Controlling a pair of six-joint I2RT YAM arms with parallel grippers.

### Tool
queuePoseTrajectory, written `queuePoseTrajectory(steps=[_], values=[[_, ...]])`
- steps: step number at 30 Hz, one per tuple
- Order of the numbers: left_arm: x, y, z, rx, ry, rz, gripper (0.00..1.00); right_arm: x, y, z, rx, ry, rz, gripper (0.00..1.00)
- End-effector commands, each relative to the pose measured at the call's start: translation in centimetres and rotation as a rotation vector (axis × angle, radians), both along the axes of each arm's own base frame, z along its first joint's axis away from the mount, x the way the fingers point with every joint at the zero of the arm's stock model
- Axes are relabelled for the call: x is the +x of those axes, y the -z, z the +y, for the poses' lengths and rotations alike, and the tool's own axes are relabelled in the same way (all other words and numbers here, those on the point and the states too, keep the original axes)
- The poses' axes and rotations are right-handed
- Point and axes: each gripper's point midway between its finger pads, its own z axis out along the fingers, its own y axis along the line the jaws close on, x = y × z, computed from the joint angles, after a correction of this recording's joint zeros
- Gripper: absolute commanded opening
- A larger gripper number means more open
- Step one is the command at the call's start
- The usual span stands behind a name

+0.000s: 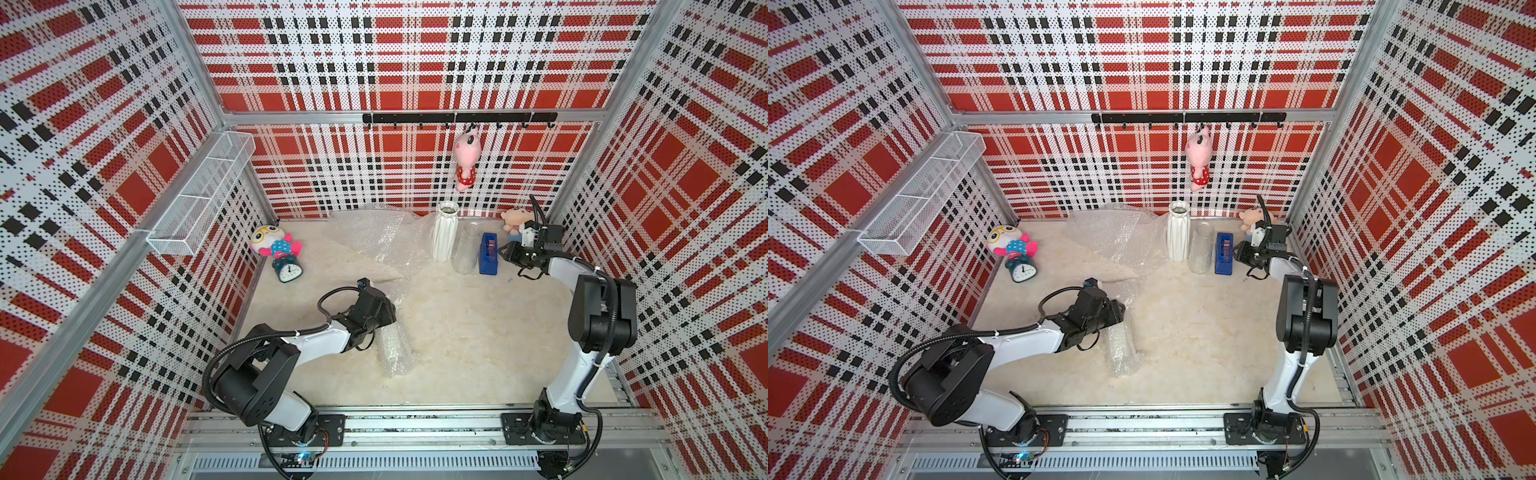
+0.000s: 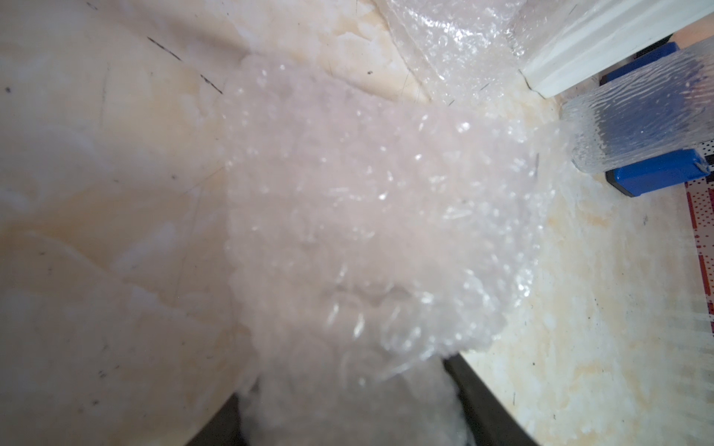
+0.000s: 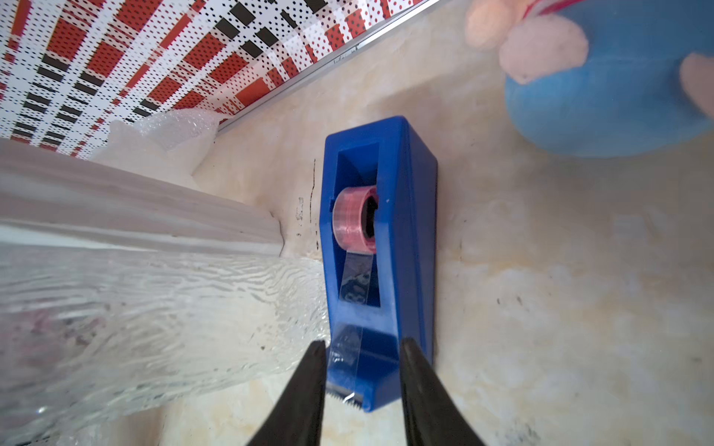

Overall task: Wrap vases in bubble wrap
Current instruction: Tear off the tape using the Tape Cutter.

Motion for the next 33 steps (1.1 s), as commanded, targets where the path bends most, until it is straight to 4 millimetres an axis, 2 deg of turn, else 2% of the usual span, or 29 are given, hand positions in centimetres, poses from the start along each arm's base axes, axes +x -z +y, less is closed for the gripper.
queuePoseTrajectory(steps=[1, 7, 17, 33], values=[[0.8, -1.6, -0.4, -0.037, 0.005, -0.058, 0.53, 0.0, 0.8, 0.7, 0.066, -0.082, 0.018, 0.33], [0.9, -1.3, -0.4, -0.033, 0.005, -0.050, 0.53, 0.5, 2.0, 1.6, 0.122, -0.126, 0.038, 0.32], [1.0, -1.0, -0.6, -0.032, 0.000, -0.042, 0.54, 0.8, 2.9, 1.9, 0.154, -0.146, 0.051, 0.31], [0.8, -0.8, -0.4, -0.018, -0.003, -0.041, 0.54, 1.2, 3.7, 2.9, 0.226, -0.188, 0.056, 0.20]])
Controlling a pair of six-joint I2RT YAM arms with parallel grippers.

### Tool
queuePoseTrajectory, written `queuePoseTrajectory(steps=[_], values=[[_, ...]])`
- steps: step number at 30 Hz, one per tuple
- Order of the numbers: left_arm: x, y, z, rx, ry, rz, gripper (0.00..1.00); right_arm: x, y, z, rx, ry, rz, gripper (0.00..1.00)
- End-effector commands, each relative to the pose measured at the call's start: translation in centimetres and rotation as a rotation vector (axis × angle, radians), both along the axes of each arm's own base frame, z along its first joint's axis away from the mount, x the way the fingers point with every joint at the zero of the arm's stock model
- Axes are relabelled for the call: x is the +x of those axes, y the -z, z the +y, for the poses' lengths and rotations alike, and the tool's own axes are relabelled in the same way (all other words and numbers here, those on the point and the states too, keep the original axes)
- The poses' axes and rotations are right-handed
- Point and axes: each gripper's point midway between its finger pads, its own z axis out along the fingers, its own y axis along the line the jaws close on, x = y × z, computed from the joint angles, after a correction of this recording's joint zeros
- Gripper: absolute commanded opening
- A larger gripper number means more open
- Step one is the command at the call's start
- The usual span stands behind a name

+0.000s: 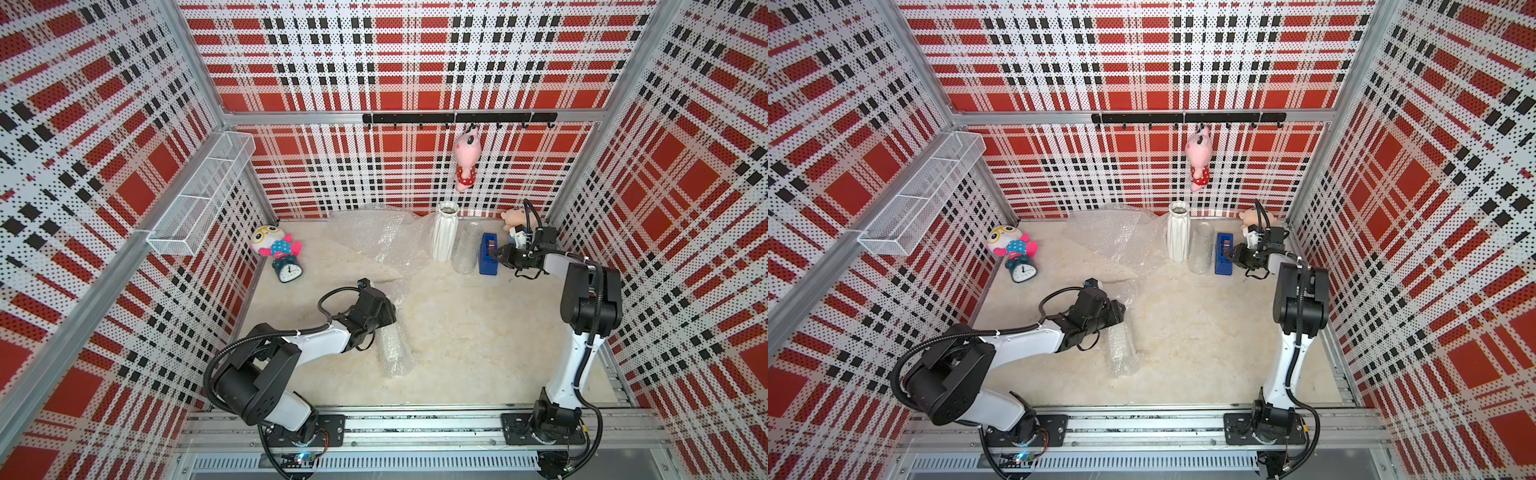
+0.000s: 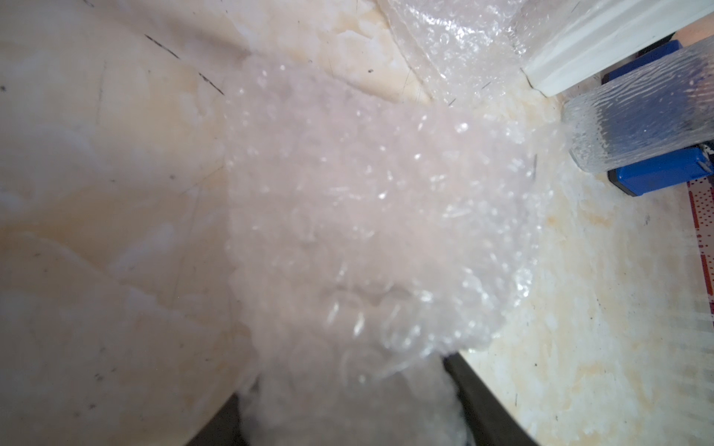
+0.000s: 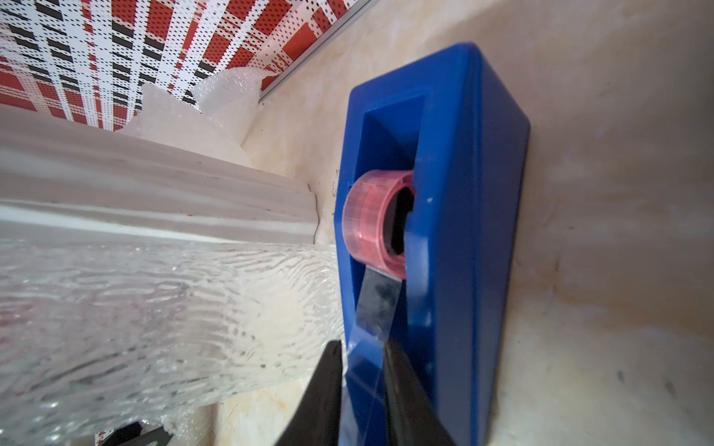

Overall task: Wrap vases in bubble wrap
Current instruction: Tear off the tape using the Tape Cutter.

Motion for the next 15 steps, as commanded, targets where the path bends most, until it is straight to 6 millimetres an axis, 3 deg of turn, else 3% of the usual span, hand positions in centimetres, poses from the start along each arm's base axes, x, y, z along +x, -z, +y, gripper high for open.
queuePoseTrajectory(steps=[1, 15], values=[[0.7, -0.9, -0.5, -0.021, -0.002, -0.042, 0.54, 0.2, 0.6, 0.1, 0.018, -0.016, 0.001, 0.18], [0.6, -0.7, -0.2, -0.010, -0.011, -0.038, 0.54, 0.4, -1.3, 0.7, 0.083, -0.029, -0.049, 0.06]])
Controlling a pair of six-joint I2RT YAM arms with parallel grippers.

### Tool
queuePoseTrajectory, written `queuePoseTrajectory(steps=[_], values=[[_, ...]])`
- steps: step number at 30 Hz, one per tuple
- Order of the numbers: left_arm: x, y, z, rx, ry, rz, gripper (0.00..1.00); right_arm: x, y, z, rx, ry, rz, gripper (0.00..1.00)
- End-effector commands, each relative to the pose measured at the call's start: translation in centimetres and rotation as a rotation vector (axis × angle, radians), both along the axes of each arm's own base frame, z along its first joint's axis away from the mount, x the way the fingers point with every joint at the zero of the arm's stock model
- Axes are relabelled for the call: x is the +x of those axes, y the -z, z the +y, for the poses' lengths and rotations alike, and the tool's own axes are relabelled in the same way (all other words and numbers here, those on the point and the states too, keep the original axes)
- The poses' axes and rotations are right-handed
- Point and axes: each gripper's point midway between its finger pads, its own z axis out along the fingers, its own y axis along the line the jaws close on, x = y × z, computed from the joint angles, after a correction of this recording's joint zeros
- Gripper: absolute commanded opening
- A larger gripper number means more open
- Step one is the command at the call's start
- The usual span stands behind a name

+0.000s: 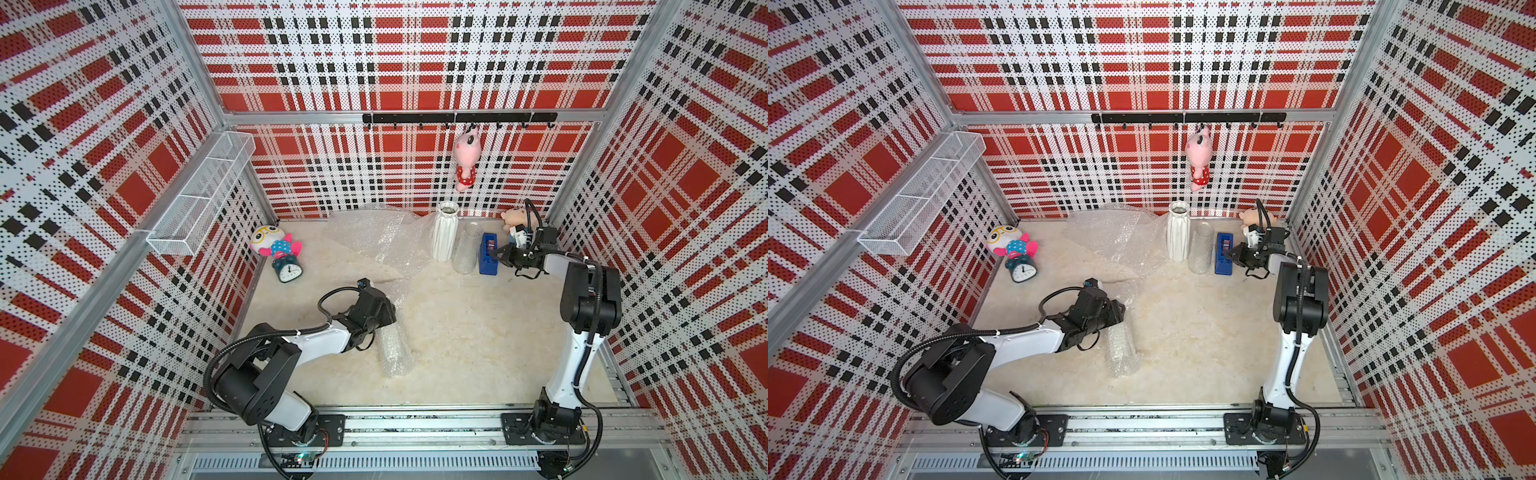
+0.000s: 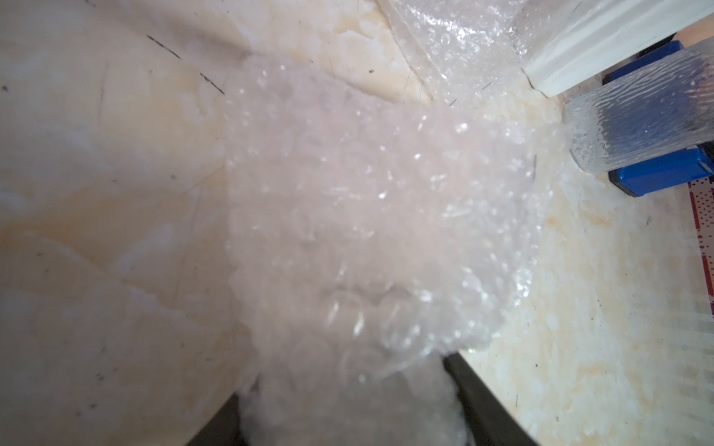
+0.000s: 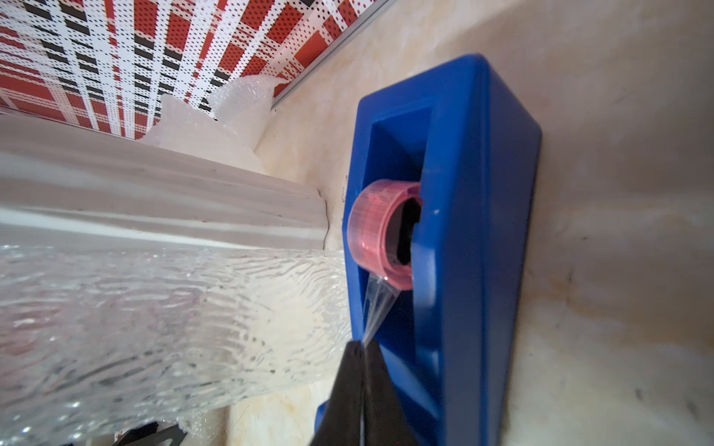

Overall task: Wrap vases in bubble wrap
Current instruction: Tear off the tape using the Tape Cutter.

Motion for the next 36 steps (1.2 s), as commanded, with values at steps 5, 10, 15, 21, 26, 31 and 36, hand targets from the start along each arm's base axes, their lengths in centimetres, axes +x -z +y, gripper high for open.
queuePoseTrajectory(steps=[5, 10, 15, 21, 26, 31, 36], values=[[0.5, -0.6, -0.1, -0.005, -0.014, -0.037, 0.54, 0.1, -1.6, 0.3, 0.038, -0.022, -0.056, 0.02], [0.3, -0.4, 0.2, 0.000, -0.020, -0.035, 0.54, -0.4, -3.9, 0.8, 0.089, -0.018, -0.116, 0.00], [0.2, -0.5, 0.3, -0.001, -0.024, -0.036, 0.54, -1.2, -5.8, 0.5, 0.074, 0.015, -0.167, 0.00], [0.2, -0.6, 0.3, 0.000, -0.024, -0.038, 0.54, -2.2, -6.8, 0.4, 0.070, 0.041, -0.185, 0.00], [0.2, -0.6, 0.5, 0.003, -0.028, -0.039, 0.54, -3.7, -7.2, 0.6, 0.089, 0.062, -0.187, 0.00], [0.2, -0.6, 0.5, 0.004, -0.026, -0.039, 0.54, -5.6, -5.4, 0.0, 0.047, 0.137, -0.131, 0.00], [0.2, -0.5, 0.6, 0.006, -0.030, -0.037, 0.54, -8.4, -3.3, -0.1, 0.040, 0.187, -0.083, 0.00]])
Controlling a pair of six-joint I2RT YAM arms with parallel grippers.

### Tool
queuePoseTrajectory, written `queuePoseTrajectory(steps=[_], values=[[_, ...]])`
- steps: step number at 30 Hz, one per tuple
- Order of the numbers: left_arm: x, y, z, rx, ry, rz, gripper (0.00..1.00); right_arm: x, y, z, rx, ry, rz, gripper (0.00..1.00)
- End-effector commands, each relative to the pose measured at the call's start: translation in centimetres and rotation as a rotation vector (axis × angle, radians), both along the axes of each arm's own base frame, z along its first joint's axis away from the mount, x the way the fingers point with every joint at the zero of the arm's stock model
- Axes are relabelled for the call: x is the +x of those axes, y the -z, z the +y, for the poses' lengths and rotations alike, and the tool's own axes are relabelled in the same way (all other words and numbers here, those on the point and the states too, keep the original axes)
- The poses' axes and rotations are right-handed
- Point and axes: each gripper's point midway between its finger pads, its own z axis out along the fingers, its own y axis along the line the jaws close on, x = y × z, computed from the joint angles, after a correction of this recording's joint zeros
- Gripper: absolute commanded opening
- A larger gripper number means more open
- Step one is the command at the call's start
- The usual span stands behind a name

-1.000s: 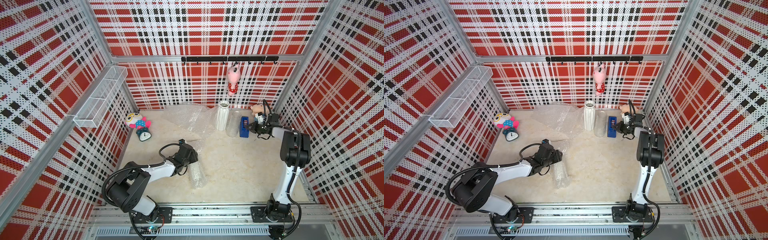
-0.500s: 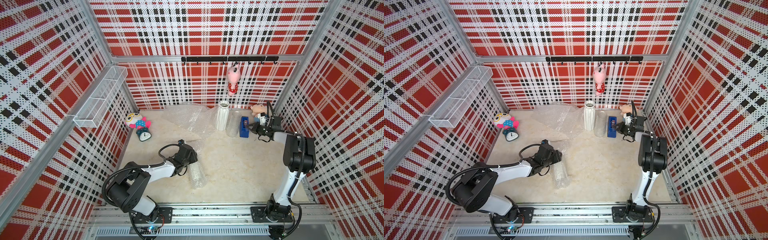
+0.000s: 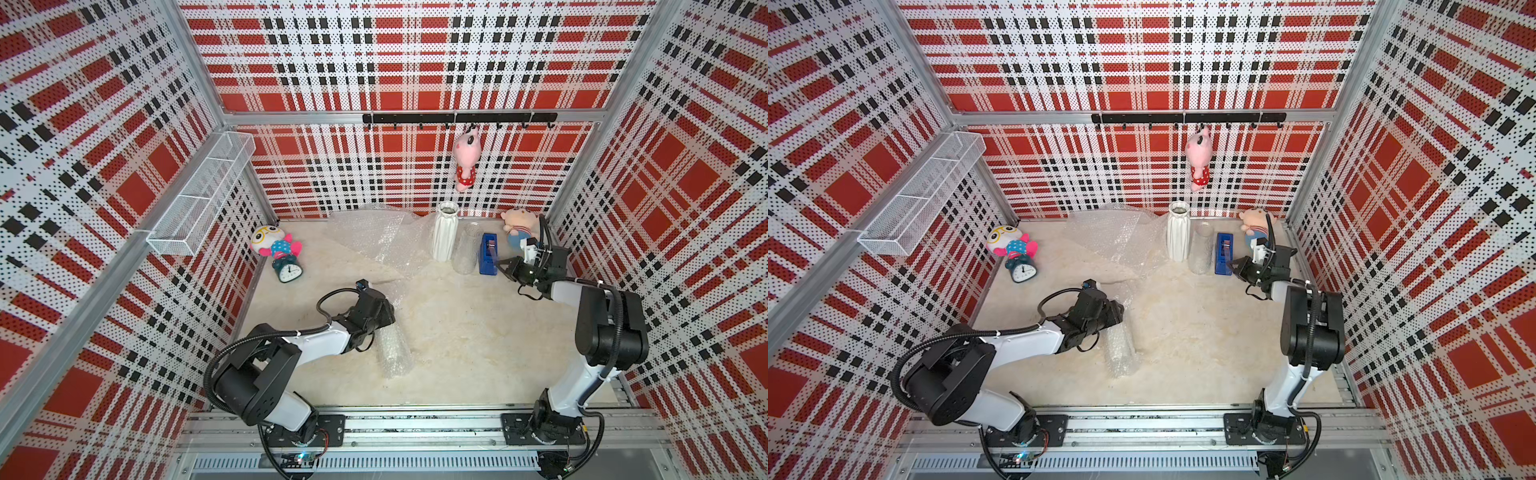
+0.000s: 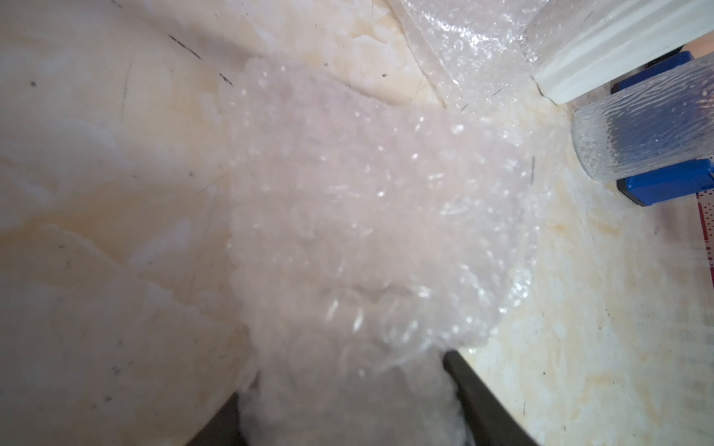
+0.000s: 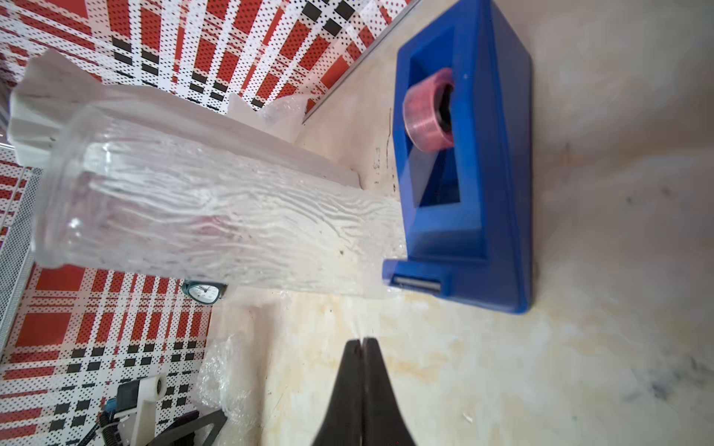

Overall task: Wrap vases in bubble wrap
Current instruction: Tear off the tape using the Tape Cutter.

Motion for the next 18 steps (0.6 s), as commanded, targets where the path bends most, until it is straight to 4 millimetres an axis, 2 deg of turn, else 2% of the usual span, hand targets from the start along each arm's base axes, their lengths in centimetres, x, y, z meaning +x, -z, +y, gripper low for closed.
queuePoseTrajectory(steps=[1, 4, 7, 12, 18], values=[[0.3, -0.7, 0.2, 0.002, -0.005, -0.035, 0.54, -1.3, -0.4, -0.3, -0.012, 0.037, -0.021, 0.00], [0.3, -0.4, 0.3, 0.005, -0.005, -0.031, 0.54, -2.8, 1.5, -0.3, -0.022, 0.069, 0.025, 0.00], [0.3, -0.1, 0.2, 0.003, -0.003, -0.028, 0.54, -3.3, 3.8, -0.1, -0.009, 0.112, 0.092, 0.00], [0.4, -0.1, -0.1, -0.002, 0.000, -0.027, 0.54, -2.2, 7.1, 1.2, 0.023, 0.160, 0.194, 0.00], [0.2, -0.3, 0.4, 0.001, -0.011, -0.033, 0.54, -1.0, 8.6, 3.8, 0.058, 0.163, 0.228, 0.00]])
